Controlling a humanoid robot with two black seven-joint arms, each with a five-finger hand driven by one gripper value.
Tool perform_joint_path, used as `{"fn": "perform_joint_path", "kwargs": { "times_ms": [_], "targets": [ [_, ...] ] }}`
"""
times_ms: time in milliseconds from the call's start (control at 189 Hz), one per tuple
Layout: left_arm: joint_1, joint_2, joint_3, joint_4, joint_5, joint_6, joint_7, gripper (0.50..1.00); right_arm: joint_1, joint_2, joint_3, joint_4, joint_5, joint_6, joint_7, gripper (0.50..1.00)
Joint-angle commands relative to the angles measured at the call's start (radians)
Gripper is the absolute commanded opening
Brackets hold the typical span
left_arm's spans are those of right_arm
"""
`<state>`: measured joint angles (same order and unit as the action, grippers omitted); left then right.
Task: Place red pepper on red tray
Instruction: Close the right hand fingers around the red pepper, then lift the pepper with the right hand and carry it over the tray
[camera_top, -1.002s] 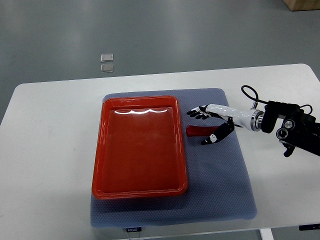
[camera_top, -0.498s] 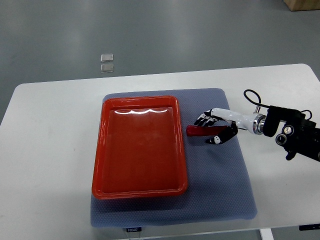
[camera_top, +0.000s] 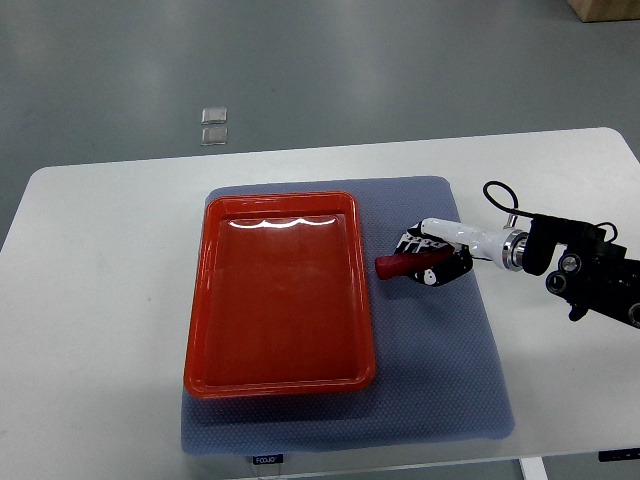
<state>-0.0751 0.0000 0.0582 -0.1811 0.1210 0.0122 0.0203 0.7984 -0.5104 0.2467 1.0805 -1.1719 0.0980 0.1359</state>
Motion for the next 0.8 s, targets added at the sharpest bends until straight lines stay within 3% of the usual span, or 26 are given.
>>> {"fn": "perform_joint_path", "kwargs": {
  "times_ms": [0, 239, 398, 567, 620, 636, 700, 705, 795],
  "targets": [
    [0.000, 0.000, -0.001, 0.000, 0.000, 0.000, 0.001, 1.000, 0.031, -0.023, 0.003, 0.007, 0.003, 0.008, 0.001, 0.500],
    [0.000, 0.000, 0.000, 0.000, 0.000, 0.000, 0.001, 1.000, 0.172, -0.102, 0.005, 0.059, 0.034, 0.054, 0.001, 0.500],
    [-0.002, 0.000, 0.000, 0.000, 0.000, 0.000, 0.001, 1.000, 0.239, -0.083, 0.002, 0.061, 0.077, 0.060, 0.002, 0.500],
    [-0.002, 0.000, 0.000, 0.000, 0.000, 0.000, 0.001, 1.000, 0.297, 0.073, -0.018, 0.022, 0.147, 0.061, 0.002, 0.500],
    [-0.002, 0.000, 0.000, 0.000, 0.000, 0.000, 0.001, 1.000, 0.297, 0.073, -0.018, 0.022, 0.147, 0.061, 0.002, 0.500],
    [-0.002, 0.000, 0.000, 0.000, 0.000, 0.000, 0.001, 1.000, 0.320, 0.136, -0.055, -0.013, 0.149, 0.057, 0.002, 0.500],
    [-0.002, 0.000, 0.000, 0.000, 0.000, 0.000, 0.001, 1.000, 0.324, 0.148, -0.061, -0.021, 0.149, 0.055, 0.002, 0.500],
    [-0.002, 0.000, -0.001, 0.002, 0.000, 0.000, 0.001, 1.000, 0.337, 0.202, -0.084, -0.059, 0.147, 0.052, 0.002, 0.500],
    [-0.002, 0.000, -0.001, 0.002, 0.000, 0.000, 0.001, 1.000, 0.340, 0.282, -0.109, -0.119, 0.141, 0.051, 0.002, 0.500]
  ]
}}
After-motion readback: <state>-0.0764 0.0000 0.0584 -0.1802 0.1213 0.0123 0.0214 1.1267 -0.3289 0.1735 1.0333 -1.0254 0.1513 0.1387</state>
